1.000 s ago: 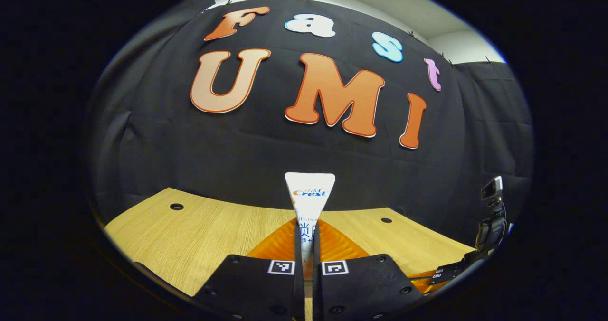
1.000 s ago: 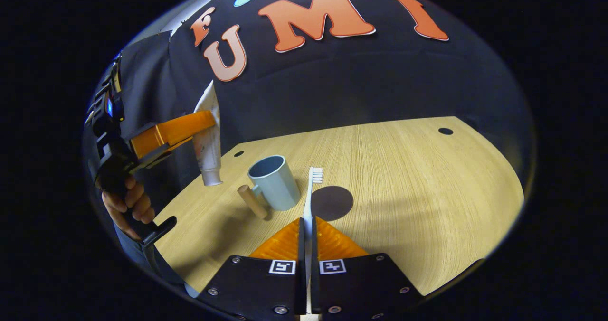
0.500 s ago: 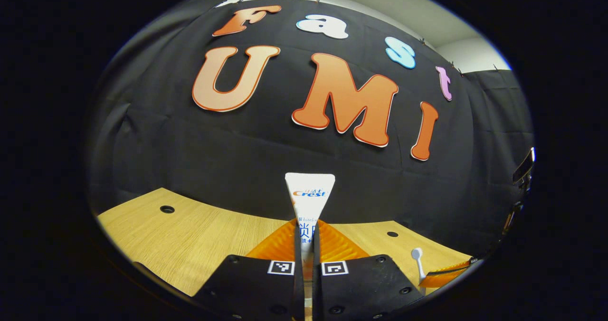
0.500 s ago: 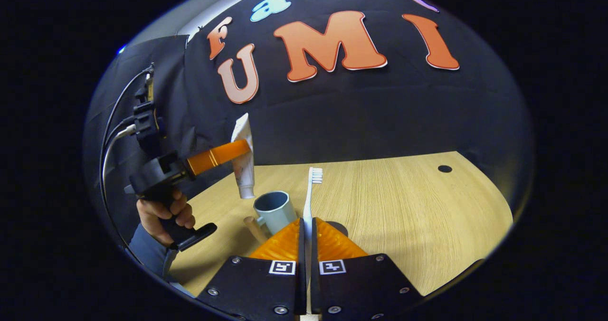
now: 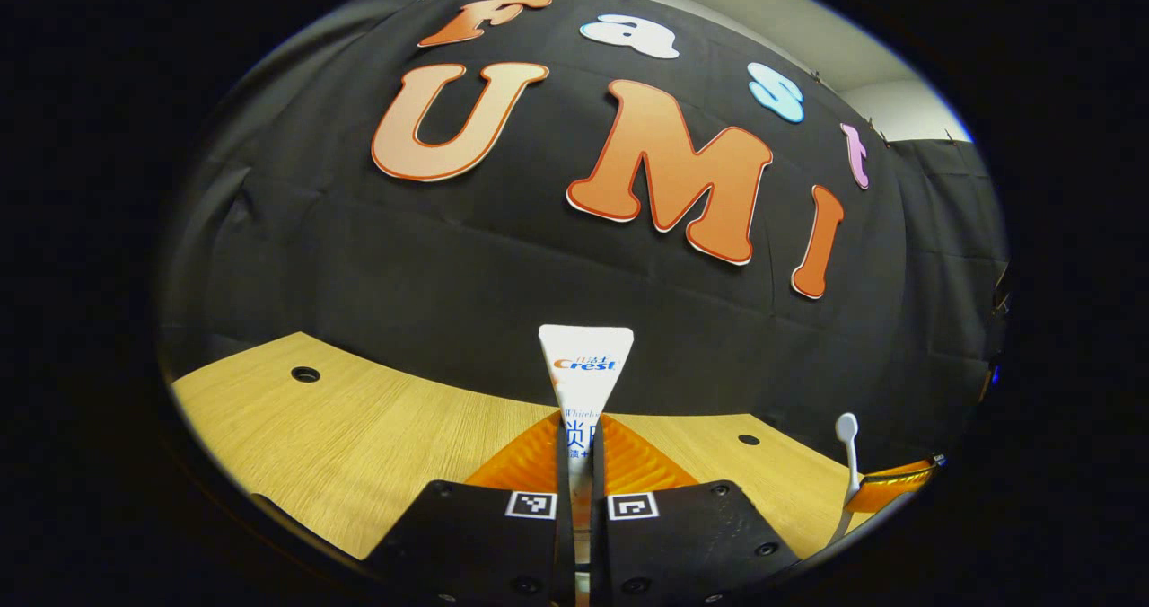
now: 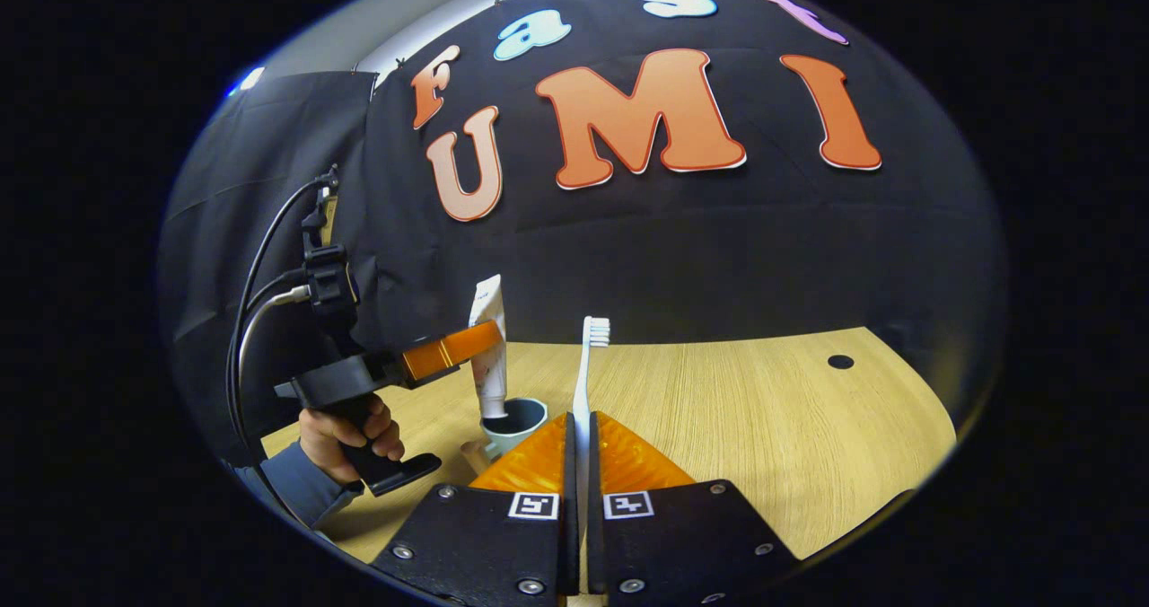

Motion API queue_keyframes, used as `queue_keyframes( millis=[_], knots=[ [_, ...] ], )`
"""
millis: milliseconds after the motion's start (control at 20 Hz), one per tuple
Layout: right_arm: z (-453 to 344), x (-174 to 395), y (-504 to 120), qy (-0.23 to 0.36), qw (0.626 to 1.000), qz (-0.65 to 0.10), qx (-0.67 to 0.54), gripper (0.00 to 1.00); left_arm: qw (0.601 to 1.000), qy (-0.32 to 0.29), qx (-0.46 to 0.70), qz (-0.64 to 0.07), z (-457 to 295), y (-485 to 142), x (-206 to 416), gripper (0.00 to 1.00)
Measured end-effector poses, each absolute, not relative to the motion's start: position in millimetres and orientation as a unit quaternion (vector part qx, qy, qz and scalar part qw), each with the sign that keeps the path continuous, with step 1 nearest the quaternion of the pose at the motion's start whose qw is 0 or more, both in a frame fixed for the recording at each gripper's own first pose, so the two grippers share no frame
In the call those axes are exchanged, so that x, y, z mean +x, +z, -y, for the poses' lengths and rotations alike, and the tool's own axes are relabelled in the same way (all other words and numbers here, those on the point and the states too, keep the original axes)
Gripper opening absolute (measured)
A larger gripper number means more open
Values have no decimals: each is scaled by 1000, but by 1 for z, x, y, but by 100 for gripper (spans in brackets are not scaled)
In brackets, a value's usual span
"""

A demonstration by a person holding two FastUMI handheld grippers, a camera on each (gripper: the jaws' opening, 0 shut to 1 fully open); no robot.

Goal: Put the toothbrush and toothpaste on the desktop into the cup, then pick up the cup and place it on the coaster on the desktop.

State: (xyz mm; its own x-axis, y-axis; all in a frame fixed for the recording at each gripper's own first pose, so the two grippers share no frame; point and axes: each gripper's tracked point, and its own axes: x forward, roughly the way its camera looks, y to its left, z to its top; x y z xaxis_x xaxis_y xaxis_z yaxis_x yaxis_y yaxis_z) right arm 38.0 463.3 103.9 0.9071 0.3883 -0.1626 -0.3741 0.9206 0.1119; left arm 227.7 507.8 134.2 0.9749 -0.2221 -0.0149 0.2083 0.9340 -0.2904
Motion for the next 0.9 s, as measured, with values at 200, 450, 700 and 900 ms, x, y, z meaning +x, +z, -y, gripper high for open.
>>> queue_keyframes(
  millis=[200,450,700,900],
  knots=[
    [-466,45,117,202,978,-54,28,4,981,-119,-153,-32,-503,118,231,6],
    [-478,58,132,204,979,-17,16,4,981,-121,-145,-29,-502,110,230,6],
    [-488,74,148,206,978,15,23,4,984,-118,-133,-14,-505,108,222,7],
    [-496,81,159,212,976,35,31,4,985,-119,-127,-4,-503,104,219,7]
  ],
)
